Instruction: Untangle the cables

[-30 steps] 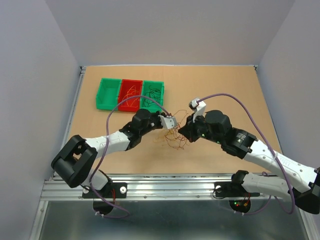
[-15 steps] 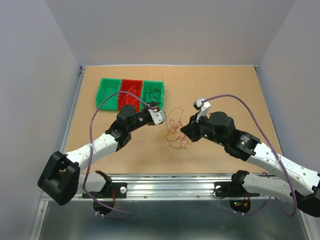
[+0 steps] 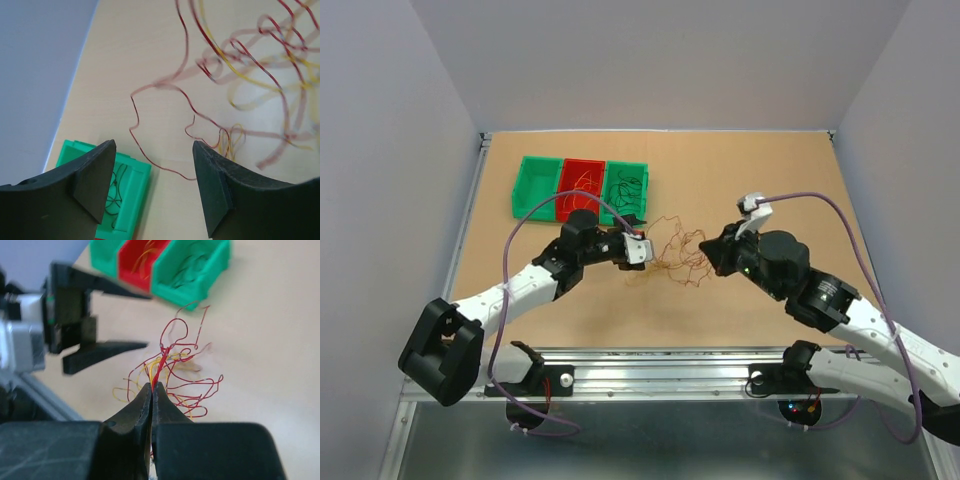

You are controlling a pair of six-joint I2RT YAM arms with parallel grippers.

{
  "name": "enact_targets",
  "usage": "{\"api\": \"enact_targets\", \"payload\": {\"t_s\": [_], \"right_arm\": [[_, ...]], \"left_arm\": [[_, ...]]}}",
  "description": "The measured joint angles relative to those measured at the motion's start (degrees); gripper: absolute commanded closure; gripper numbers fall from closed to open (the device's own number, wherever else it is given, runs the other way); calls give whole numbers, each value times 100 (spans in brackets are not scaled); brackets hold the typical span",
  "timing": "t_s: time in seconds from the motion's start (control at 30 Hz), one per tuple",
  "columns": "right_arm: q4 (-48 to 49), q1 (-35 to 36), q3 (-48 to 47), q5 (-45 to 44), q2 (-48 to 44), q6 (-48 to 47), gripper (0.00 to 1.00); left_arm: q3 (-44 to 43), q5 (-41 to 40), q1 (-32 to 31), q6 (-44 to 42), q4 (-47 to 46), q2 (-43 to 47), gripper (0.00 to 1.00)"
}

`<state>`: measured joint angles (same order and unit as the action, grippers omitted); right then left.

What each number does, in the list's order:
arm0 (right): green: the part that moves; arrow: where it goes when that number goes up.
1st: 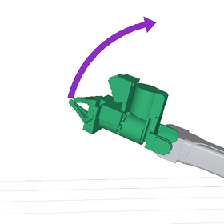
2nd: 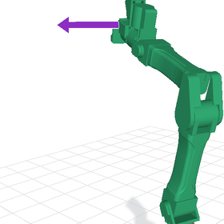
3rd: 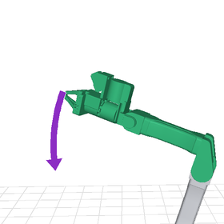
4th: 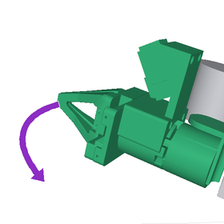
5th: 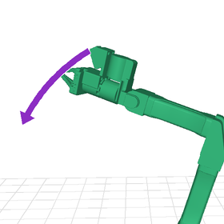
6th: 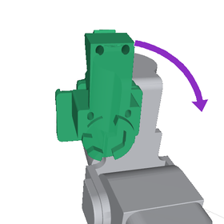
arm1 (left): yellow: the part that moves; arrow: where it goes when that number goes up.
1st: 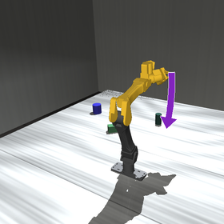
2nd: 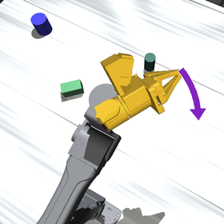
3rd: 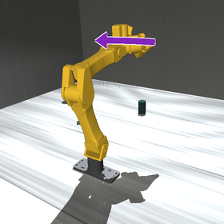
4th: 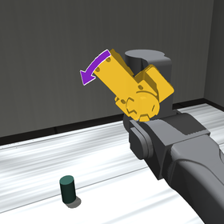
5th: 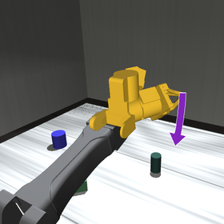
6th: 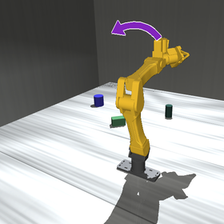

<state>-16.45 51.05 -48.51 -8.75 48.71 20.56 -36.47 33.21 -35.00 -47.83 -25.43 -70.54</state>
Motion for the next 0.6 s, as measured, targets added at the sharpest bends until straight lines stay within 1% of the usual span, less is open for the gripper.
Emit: {"api": "enact_targets", "payload": {"t_s": [0.03,0.1,0.23,0.3,0.43,0.47,0.53,0.6], "right_arm": [[-13,0,42,-529,-162,83,99],[-59,0,92,-1281,-393,269,99],[-166,0,240,-2911,-927,680,99],[-247,-4,251,-3394,-1023,813,99],[-275,-4,251,-3945,-1038,973,99],[-293,-4,251,-4000,-992,990,99],[-313,-4,251,-4054,-901,1012,99],[-334,-4,251,-4059,-828,1029,99]], "left_arm": [[-26,17,0,-61,164,-37,21],[-101,13,2,-79,428,-70,21],[-592,-92,2,-63,1130,-175,19],[-688,-142,2,-59,1235,-162,18],[-708,-455,-94,-28,1438,-240,18],[-745,-662,-192,17,1528,-413,18],[-901,-881,-313,125,1755,-745,11],[-1134,-1047,-402,243,1906,-1167,7]]}}
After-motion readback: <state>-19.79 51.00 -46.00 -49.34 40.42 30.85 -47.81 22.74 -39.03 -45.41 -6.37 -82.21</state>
